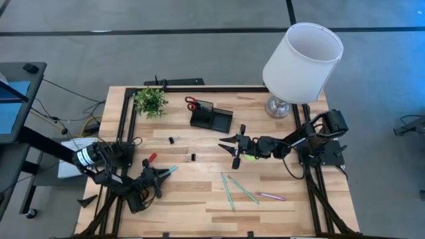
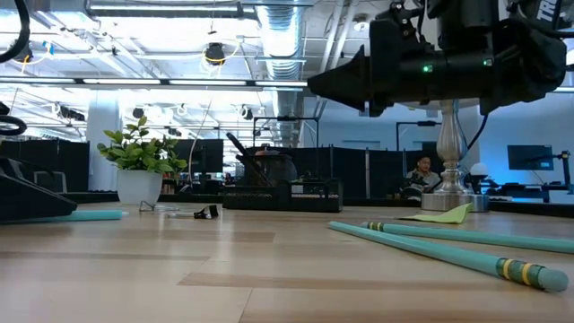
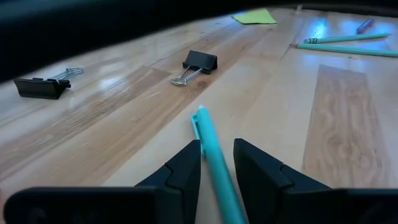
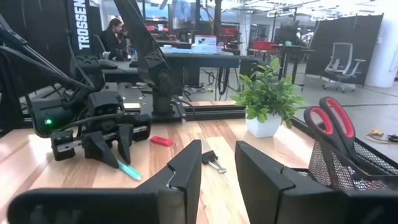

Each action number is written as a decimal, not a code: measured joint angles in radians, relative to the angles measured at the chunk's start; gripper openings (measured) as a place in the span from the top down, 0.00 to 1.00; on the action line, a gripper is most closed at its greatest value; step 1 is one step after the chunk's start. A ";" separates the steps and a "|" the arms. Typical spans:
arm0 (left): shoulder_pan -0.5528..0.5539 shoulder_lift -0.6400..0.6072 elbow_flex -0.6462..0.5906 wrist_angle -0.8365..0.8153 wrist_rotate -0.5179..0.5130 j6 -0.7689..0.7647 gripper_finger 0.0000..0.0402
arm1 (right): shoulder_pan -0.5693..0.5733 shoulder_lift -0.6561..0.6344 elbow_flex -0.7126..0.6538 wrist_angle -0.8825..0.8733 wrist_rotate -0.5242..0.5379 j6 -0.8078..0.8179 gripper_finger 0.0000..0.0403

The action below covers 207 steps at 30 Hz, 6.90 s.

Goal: Pick and place office supplies into organizer
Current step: Put the blue pen into the desk organizer

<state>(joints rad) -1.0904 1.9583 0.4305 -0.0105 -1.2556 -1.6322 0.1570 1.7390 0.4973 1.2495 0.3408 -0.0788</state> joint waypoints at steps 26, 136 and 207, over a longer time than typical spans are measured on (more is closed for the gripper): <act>0.007 0.000 0.029 -0.033 0.055 0.008 0.77 | -0.011 0.190 0.376 -0.333 -0.079 0.097 0.77; 0.117 -0.395 0.064 -0.164 -0.316 0.512 0.87 | -0.054 0.412 0.837 -0.664 -0.317 0.606 0.77; 0.365 -0.395 0.166 -0.156 -0.312 0.766 0.87 | -0.090 0.428 0.838 -0.455 -0.227 0.584 0.77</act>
<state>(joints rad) -0.7259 1.5635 0.5963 -0.1669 -1.5680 -0.8664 0.0673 2.1666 1.3350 0.7948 0.1143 0.5053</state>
